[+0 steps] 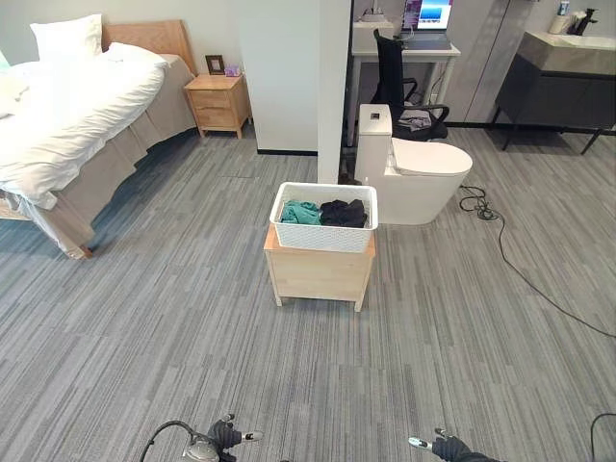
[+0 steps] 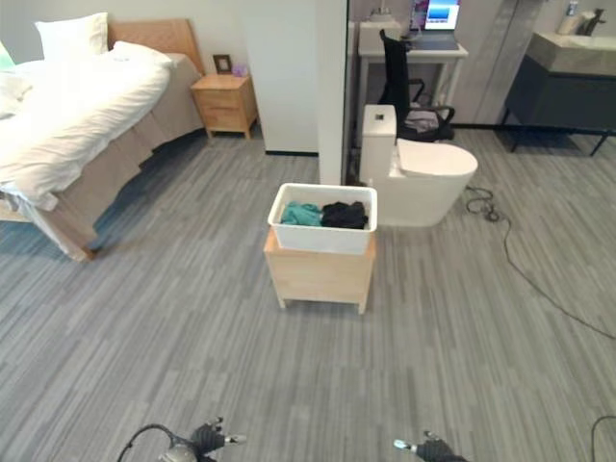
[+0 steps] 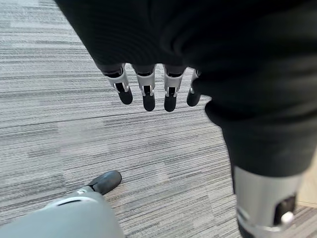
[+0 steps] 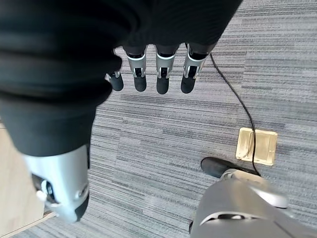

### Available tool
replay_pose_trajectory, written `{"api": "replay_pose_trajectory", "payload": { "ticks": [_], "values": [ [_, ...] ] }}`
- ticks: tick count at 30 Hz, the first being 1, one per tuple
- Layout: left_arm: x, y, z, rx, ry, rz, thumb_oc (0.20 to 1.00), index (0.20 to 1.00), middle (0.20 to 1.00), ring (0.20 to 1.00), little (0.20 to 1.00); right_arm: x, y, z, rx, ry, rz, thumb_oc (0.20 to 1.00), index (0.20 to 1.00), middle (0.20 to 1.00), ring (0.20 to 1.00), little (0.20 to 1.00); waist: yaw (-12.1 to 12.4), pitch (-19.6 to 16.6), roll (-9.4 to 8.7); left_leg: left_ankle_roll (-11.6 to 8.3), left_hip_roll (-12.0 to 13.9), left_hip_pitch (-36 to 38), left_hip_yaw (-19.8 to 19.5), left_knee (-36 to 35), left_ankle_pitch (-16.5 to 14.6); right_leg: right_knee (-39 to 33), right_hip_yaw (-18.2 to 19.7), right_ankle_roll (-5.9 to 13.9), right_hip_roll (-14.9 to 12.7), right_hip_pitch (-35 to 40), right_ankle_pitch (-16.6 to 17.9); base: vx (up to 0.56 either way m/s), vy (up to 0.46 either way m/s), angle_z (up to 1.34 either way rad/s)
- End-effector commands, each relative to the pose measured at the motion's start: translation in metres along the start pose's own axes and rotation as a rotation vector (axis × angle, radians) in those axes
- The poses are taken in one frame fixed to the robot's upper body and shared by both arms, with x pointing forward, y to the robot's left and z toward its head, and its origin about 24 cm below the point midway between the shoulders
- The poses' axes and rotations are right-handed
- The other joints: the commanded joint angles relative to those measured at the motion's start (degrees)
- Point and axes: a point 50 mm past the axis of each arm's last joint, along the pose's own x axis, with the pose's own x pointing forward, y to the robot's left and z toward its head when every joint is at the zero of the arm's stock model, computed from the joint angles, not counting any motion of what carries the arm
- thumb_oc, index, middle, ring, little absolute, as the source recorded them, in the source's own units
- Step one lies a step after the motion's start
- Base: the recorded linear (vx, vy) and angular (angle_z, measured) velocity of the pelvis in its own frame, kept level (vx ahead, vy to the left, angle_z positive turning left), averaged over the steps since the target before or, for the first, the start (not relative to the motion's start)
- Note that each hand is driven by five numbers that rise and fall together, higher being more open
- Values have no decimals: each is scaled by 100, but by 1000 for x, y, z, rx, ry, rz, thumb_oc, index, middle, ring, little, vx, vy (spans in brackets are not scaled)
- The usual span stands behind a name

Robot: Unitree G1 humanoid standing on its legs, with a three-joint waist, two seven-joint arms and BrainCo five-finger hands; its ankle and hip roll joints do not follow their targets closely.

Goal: Grab the laundry basket,head to the washer,open it,put in the laundry and shut it.

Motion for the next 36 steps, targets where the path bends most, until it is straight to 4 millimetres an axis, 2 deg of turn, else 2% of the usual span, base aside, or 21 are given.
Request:
{"api": "replay_pose_trajectory", "payload": {
  "ticks": [1, 11, 13, 17, 18, 19, 21, 27, 30, 36],
  "values": [
    [4, 2, 25, -19, -69, 1, 1000, 1000, 1000, 1000, 1000, 2, -3, 16, 51, -52, -2, 1000, 1000, 1000, 1000, 1000, 37, 117, -277, -111, -224, 359, 44, -362, -206, -1359, -156, 633, -232, 434, 1232, 0, 0, 0],
    [4, 0, 32, -25, -89, 10, 1000, 1000, 1000, 1000, 1000, 2, -6, 22, 41, -79, -25, 1000, 1000, 1000, 1000, 1000, 10, 192, -272, -124, -231, 356, 70, -291, -235, -1283, -262, 637, -254, 442, 1188, 6, 4, 2],
    [4, -1, 25, -85, -52, 4, 1000, 1000, 1000, 1000, 1000, 3, -5, 26, 55, -88, -20, 1000, 1000, 1000, 1000, 1000, -13, 154, -237, -101, -241, 378, 139, -346, -243, -1249, -172, 658, -269, 418, 1205, 64, 55, -4],
    [4, 2, 32, -122, -80, 22, 1000, 1000, 1000, 1000, 1000, 3, -3, 30, 35, -111, -17, 1000, 1000, 1000, 1000, 1000, -19, 124, -228, -86, -258, 400, 132, -362, -259, -1249, -164, 666, -278, 423, 1194, 36, 26, -8],
    [5, 1, 35, -127, -92, 17, 1000, 1000, 1000, 1000, 1000, 3, -2, 30, 31, -113, -14, 1000, 1000, 1000, 1000, 1000, -20, 121, -226, -83, -262, 400, 126, -362, -264, -1242, -165, 668, -283, 424, 1191, 30, 38, 0],
    [4, 2, 47, -104, -150, 19, 1000, 1000, 1000, 1000, 1000, 3, -1, 31, 57, -119, -2, 1000, 1000, 1000, 1000, 1000, -7, 113, -230, -74, -280, 403, 106, -360, -280, -1237, -179, 675, -299, 435, 1183, 36, 48, 0],
    [4, 4, 51, -113, -173, 25, 1000, 1000, 1000, 1000, 1000, 2, 1, 34, 76, -141, 5, 1000, 1000, 1000, 1000, 1000, 13, 121, -235, -74, -288, 386, 85, -340, -284, -1219, -201, 684, -313, 428, 1175, 23, 40, 5],
    [-5, 12, 88, -126, -384, 50, 1000, 1000, 1000, 1000, 1000, -5, 7, 67, 140, -344, 45, 1000, 1000, 1000, 1000, 1000, 58, 182, -287, -56, -308, 334, 43, -282, -298, -1098, -212, 710, -354, 368, 1153, 4, 8, 5],
    [-8, 13, 97, -175, -429, 49, 1000, 1000, 1000, 1000, 1000, -8, 7, 71, 226, -379, 69, 1000, 1000, 1000, 1000, 1000, 105, 191, -301, -52, -312, 325, 13, -263, -303, -1062, -264, 723, -369, 369, 1150, 5, 3, 1],
    [-8, 14, 100, -184, -431, 49, 1000, 1000, 1000, 1000, 1000, -6, 10, 73, 155, -368, 62, 1000, 1000, 1000, 1000, 1000, 168, 146, -345, -53, -322, 359, 32, -231, -353, -1100, -326, 735, -376, 449, 1134, 22, 8, 4]
  ]
}}
